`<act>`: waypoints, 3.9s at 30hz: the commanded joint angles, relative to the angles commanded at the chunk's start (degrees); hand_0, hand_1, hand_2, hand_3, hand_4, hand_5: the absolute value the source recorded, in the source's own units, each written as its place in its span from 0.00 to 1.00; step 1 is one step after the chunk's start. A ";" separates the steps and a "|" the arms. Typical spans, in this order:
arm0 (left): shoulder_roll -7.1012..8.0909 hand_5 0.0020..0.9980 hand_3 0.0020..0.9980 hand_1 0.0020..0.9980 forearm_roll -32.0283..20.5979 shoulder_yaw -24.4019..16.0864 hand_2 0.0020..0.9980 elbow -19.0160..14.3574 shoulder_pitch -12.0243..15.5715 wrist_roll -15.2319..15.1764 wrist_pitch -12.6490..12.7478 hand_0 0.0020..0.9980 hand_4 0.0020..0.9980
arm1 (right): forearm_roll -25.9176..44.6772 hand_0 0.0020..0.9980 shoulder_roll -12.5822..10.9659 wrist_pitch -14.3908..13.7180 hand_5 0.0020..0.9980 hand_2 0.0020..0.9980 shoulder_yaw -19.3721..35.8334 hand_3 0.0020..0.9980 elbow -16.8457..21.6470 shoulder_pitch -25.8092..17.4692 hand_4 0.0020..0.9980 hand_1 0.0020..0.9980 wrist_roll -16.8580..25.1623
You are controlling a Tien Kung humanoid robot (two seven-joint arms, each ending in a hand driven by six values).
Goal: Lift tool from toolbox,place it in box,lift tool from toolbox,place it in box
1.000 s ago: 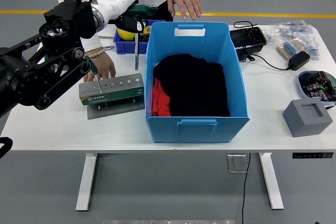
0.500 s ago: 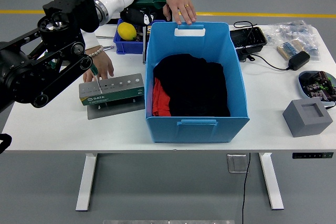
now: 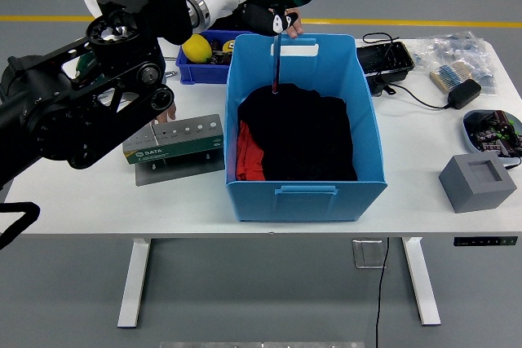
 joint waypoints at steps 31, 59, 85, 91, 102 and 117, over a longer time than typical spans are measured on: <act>-8.63 0.42 0.19 0.18 -22.80 20.19 0.18 17.23 -5.46 -6.70 -0.47 0.36 0.64 | -0.95 0.69 -0.80 -0.29 0.72 0.71 0.29 0.57 0.00 1.51 0.78 0.66 -0.14; -12.62 0.44 0.31 0.25 -22.97 20.57 0.25 32.01 -8.55 -12.31 2.64 0.41 0.66 | 4.52 0.68 -1.99 -0.19 0.72 0.71 -6.97 0.57 0.21 3.82 0.78 0.66 0.75; -12.62 0.48 0.31 0.24 -17.05 25.88 0.24 36.07 -4.57 -18.45 14.10 0.36 0.69 | 4.58 0.68 -1.94 0.02 0.72 0.71 -7.12 0.57 0.29 3.83 0.78 0.66 0.55; -12.62 0.43 0.48 0.36 -18.40 28.71 0.40 33.30 -3.93 -16.44 12.10 0.40 0.68 | 3.90 0.68 -1.92 0.05 0.72 0.71 -6.26 0.57 0.37 4.00 0.78 0.66 0.61; -11.92 0.44 0.57 0.46 -17.01 29.23 0.53 25.41 -3.85 -12.19 6.54 0.45 0.73 | 4.44 0.68 -1.89 -0.11 0.72 0.71 -6.74 0.57 0.14 3.62 0.78 0.66 0.66; -10.94 0.53 0.61 0.55 -16.17 26.93 0.63 18.55 -4.36 -9.99 3.36 0.50 0.81 | 4.50 0.68 -1.84 -0.16 0.72 0.71 -6.95 0.57 0.03 3.16 0.78 0.66 0.63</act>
